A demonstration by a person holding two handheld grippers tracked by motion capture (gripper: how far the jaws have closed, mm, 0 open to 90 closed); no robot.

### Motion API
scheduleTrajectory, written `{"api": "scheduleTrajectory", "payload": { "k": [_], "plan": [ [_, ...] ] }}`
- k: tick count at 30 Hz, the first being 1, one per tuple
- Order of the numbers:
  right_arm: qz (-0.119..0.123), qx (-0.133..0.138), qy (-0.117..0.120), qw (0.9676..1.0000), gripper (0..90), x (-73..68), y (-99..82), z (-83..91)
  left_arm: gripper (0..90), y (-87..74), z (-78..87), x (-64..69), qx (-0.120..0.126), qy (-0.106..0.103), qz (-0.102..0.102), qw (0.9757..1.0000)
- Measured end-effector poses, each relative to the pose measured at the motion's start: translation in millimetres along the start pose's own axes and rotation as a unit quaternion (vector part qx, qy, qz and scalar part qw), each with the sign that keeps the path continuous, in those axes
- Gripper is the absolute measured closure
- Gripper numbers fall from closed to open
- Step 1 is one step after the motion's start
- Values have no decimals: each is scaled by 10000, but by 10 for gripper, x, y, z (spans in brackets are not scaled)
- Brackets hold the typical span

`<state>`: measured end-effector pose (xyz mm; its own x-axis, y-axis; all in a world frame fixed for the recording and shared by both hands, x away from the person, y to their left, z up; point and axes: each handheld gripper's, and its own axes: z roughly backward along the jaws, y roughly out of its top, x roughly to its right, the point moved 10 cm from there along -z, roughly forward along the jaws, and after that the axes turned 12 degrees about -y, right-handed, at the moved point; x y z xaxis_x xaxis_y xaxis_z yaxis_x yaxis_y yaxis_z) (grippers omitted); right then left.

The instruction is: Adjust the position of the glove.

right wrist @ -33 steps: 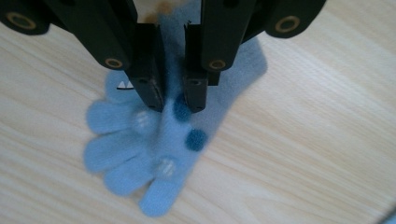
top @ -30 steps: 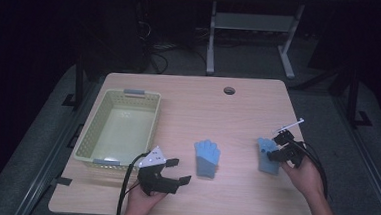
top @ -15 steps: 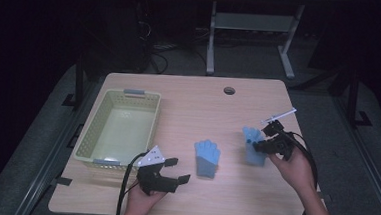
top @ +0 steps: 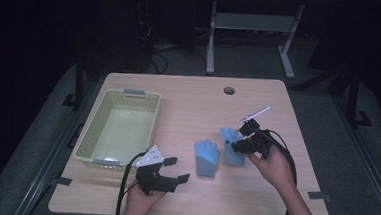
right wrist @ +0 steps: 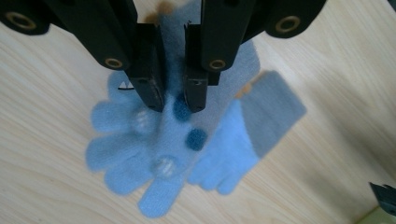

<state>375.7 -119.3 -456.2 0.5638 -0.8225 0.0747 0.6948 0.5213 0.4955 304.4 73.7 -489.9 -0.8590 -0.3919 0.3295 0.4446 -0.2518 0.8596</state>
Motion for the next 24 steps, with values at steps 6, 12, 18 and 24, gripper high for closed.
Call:
{"api": "scheduleTrajectory", "payload": {
  "k": [6,12,18,24],
  "plan": [
    [113,45,204,9997,795,-190,106,-46,227,16,22,-19,32,71,-19,10000],
    [262,6,300,9992,793,-385,154,-141,233,15,21,-13,40,78,-31,10000],
    [224,-92,406,9989,793,-515,173,-292,234,26,43,-19,58,123,-16,9999],
    [294,-88,369,9988,790,-611,205,-381,234,24,34,-26,93,88,29,9999]
  ]
}}
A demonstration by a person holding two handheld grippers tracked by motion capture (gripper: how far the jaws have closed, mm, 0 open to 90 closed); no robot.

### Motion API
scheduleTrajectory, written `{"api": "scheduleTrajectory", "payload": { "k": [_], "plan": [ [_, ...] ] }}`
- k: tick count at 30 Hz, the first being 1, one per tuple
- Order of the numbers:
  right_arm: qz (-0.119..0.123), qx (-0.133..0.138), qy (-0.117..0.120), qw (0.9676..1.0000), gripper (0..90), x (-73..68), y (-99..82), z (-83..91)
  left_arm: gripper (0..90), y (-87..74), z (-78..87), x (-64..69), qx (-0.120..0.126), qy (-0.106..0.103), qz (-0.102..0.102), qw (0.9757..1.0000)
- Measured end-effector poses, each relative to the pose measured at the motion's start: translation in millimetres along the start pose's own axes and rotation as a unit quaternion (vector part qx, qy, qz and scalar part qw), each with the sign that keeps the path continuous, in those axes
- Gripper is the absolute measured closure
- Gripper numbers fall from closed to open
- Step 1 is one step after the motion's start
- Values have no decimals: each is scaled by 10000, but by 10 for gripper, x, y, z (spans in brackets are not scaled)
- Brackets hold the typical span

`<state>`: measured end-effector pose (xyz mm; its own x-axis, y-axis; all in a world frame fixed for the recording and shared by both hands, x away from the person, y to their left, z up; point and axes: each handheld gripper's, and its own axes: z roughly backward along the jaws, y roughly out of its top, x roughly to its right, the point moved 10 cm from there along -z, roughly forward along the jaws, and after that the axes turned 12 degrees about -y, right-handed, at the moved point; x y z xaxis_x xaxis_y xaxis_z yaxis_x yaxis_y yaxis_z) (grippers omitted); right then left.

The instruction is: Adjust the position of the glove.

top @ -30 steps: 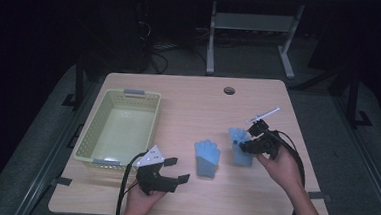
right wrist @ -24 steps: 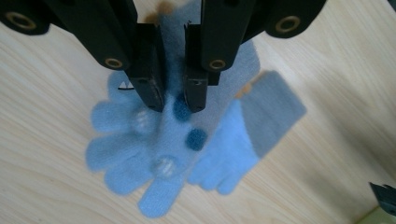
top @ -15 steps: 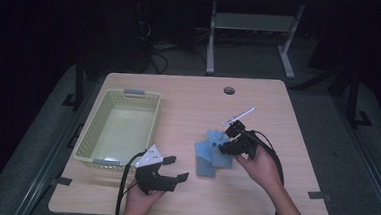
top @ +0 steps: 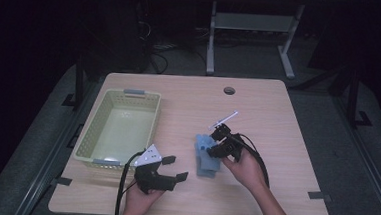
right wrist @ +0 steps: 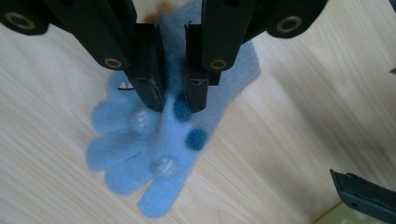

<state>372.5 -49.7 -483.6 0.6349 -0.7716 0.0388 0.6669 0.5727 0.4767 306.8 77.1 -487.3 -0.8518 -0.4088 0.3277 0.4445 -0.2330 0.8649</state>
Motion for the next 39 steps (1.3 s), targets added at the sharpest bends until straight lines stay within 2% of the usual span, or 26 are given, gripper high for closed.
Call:
{"api": "scheduleTrajectory", "payload": {
  "k": [4,12,14,15,19,24,28,29,30,32,36,39],
  "plan": [
    [-96,-77,22,9999,787,-48,-6,-57,235,13,10,7,18,14,-61,10000],
    [-256,-93,7,9996,780,-85,-19,-111,237,7,12,-5,-2,31,-34,10000],
    [-224,-87,-15,9997,776,-101,-36,-142,238,3,20,-2,-43,25,-75,10000],
    [-182,-144,-101,9997,774,-95,-62,-167,238,2,21,1,-39,9,-64,10000],
    [-175,-137,-99,9997,768,-88,-80,-190,238,-3,9,-7,-31,11,-35,10000],
    [-273,-160,-37,9995,698,-89,-117,-246,240,-3,6,12,-31,-5,-28,10000],
    [-425,-47,-45,9991,638,-25,-100,-196,244,-13,-8,-2,-91,-19,-58,9999],
    [-512,90,-27,9986,657,13,-61,-135,244,-14,-13,-5,-85,-24,-51,9999],
    [-512,90,-27,9986,657,13,-61,-135,244,-13,-15,-2,-68,-26,-24,10000],
    [-509,207,68,9985,716,1,-31,-106,244,-9,-14,6,-53,-39,-32,10000],
    [-319,248,116,9991,765,-75,-1,-142,245,17,-1,32,38,-70,-57,10000],
    [-268,138,186,9994,780,-121,12,-256,246,15,-1,34,42,-62,-32,10000]
  ]
}}
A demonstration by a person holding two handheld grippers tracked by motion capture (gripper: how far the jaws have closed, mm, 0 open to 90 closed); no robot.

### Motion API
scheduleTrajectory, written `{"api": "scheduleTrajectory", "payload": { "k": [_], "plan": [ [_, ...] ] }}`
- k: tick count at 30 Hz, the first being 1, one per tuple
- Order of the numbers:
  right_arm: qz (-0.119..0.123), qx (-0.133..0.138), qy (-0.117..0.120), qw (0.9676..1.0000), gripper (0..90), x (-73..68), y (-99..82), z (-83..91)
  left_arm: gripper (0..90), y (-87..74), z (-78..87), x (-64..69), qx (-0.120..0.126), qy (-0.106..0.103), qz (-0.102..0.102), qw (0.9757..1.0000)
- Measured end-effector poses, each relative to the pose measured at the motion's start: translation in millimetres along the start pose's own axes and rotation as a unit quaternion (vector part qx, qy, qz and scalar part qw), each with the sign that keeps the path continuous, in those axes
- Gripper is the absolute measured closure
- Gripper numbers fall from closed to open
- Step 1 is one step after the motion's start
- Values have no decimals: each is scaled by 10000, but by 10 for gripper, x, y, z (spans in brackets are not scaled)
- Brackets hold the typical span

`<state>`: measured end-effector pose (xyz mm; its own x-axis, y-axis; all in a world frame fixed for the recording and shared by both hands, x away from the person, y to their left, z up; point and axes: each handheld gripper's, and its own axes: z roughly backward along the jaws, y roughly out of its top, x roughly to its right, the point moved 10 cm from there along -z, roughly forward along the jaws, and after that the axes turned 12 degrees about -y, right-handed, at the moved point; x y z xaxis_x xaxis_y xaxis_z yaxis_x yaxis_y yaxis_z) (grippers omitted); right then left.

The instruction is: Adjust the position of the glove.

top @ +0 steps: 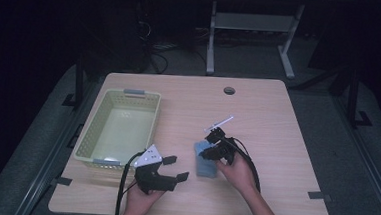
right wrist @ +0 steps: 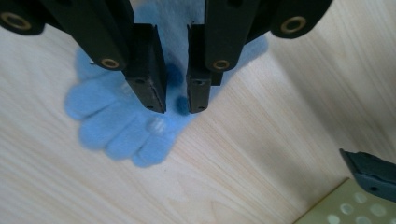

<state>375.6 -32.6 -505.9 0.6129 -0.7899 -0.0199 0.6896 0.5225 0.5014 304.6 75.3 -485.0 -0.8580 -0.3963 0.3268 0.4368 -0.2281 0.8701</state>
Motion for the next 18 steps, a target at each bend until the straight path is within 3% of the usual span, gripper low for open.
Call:
{"api": "scheduleTrajectory", "payload": {
  "k": [4,7,14,18],
  "plan": [
    [84,-261,-56,9996,779,-5,-96,-151,246,-3,-7,2,-6,-50,19,10000],
    [10,-227,16,9997,767,-7,-111,-169,245,-21,-23,6,-52,-145,88,9998],
    [-182,45,215,9996,571,16,-129,-17,245,-42,-53,11,-142,-202,180,9995],
    [-381,163,339,9986,505,50,-167,71,247,-22,-62,21,-98,-258,366,9989]
  ]
}}
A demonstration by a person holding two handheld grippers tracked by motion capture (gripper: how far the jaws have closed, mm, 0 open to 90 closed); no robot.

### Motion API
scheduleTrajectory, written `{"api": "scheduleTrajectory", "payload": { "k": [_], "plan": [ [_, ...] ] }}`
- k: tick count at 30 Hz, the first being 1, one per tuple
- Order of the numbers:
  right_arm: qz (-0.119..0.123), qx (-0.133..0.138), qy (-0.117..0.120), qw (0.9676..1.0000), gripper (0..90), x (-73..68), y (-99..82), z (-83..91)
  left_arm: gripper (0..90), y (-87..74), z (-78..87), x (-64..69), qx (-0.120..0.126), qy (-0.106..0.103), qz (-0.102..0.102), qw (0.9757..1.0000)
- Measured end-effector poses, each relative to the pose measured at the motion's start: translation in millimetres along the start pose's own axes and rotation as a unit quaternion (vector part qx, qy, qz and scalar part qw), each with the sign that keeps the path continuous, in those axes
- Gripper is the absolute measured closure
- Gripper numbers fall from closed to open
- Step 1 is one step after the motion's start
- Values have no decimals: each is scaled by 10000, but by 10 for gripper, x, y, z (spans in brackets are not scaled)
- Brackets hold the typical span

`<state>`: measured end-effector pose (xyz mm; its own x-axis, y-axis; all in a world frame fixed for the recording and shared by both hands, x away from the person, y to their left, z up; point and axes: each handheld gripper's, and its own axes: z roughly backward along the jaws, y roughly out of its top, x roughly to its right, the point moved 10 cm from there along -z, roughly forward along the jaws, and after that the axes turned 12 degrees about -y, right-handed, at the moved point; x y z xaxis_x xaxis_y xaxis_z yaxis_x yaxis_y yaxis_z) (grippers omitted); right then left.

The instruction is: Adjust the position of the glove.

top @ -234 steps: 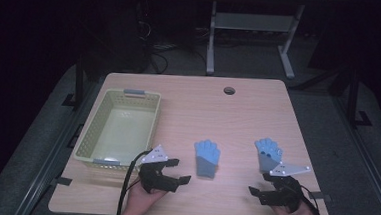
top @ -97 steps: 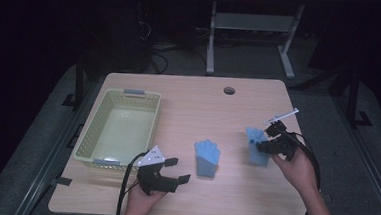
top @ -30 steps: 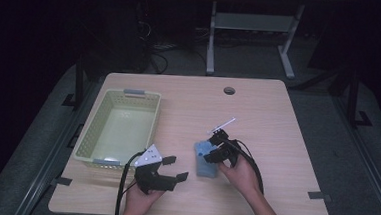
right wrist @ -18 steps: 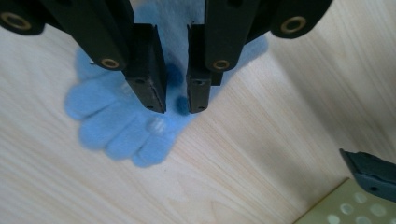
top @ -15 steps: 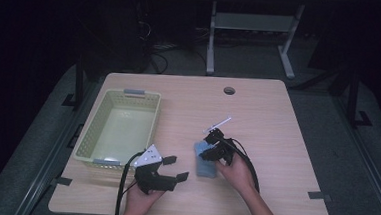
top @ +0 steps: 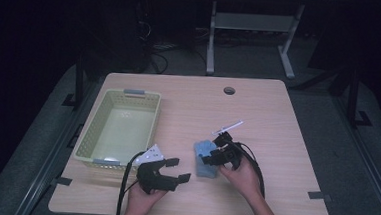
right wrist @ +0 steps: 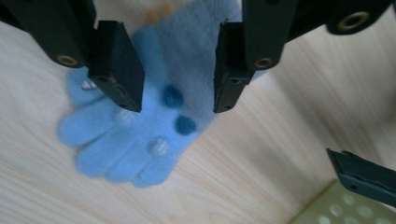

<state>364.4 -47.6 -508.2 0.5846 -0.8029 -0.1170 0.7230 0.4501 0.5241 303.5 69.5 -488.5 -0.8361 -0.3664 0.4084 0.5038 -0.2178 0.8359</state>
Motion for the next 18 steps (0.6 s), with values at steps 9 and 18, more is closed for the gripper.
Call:
{"api": "scheduleTrajectory", "payload": {
  "k": [9,18],
  "plan": [
    [-561,324,230,9976,396,140,-199,156,248,45,-97,-61,-192,38,442,9988],
    [-1090,427,411,9923,391,200,-255,152,300,51,-316,-207,-459,170,1169,9919]
  ]
}}
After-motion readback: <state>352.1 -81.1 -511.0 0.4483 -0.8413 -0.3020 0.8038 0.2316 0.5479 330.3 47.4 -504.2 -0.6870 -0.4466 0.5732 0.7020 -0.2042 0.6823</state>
